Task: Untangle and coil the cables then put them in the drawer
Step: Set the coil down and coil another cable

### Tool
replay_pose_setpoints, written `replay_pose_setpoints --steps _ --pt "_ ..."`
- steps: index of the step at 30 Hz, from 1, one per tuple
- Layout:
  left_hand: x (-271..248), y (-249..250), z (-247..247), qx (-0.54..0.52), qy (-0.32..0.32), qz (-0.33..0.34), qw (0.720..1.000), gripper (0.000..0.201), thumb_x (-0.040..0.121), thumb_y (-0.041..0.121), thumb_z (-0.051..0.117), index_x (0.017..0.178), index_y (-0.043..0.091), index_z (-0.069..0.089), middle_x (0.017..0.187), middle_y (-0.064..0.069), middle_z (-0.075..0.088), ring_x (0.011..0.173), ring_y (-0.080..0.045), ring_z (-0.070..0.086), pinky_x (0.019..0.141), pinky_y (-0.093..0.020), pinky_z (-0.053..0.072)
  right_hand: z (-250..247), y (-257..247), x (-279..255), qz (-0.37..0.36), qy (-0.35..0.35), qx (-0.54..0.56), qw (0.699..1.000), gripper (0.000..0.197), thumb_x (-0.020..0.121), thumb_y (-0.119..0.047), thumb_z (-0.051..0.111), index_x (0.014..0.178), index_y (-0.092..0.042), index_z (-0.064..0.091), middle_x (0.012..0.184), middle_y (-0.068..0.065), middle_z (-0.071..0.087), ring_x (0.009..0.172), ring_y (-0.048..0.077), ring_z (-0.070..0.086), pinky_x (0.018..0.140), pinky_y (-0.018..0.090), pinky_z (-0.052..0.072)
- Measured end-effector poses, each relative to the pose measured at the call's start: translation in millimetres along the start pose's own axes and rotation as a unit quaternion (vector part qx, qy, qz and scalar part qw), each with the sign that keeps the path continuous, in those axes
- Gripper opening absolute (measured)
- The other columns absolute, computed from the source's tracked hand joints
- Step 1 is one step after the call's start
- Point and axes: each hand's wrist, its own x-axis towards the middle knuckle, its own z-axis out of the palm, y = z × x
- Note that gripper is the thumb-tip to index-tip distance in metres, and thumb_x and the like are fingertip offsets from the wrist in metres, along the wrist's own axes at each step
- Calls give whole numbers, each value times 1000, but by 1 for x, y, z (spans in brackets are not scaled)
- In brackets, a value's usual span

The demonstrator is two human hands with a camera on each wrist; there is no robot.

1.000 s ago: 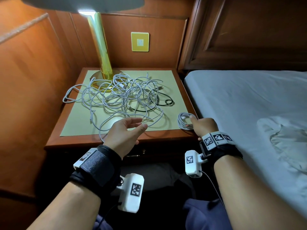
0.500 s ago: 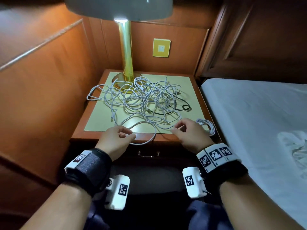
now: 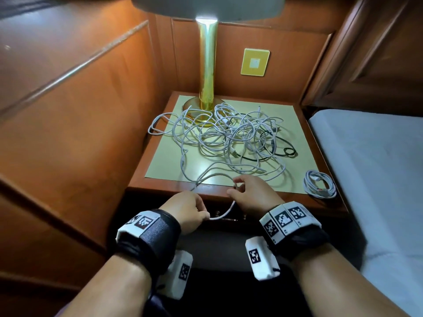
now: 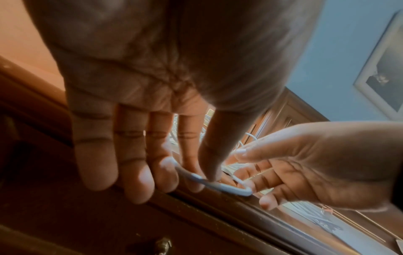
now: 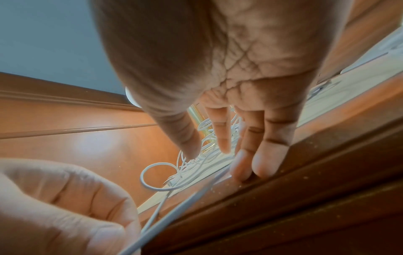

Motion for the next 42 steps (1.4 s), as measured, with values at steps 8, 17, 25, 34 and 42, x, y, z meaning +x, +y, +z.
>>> replay_pose_setpoints --steps 8,17,25,34,42 --pt "-5 -13 -7 -37 -9 -11 999 34 91 42 67 72 14 68 71 -1 70 60 -11 60 57 -22 44 11 -20 5 -16 17 31 999 47 96 -22 59 142 -20 51 119 0 64 107 14 60 90 22 41" --pt "8 -22 -12 -466 57 -110 876 38 102 37 52 119 5 41 102 -15 70 62 -22 66 47 -25 43 6 -39 -14 -44 -203 -10 978 27 85 -9 57 80 -27 78 68 -10 66 47 -7 50 48 8 37" --pt "10 -25 -11 -438 102 -39 892 20 103 8 45 98 3 64 59 1 60 54 -17 45 53 -22 35 20 -20 5 13 -116 93 989 21 91 -22 58 80 -10 72 67 -6 66 58 9 59 61 25 51" --pt "-16 -10 -19 -408 0 95 908 53 103 44 43 67 9 58 55 -8 38 46 -14 31 44 -21 26 11 -53 4 70 -55 502 860 29 103 -36 47 94 -10 57 95 16 69 84 25 68 70 37 52" --pt "-23 -11 -11 -147 -75 178 970 34 102 29 53 76 18 72 74 21 71 87 16 62 72 -5 37 21 -49 8 87 -148 423 890 15 98 -14 60 108 -2 58 93 15 59 64 18 69 54 30 57"
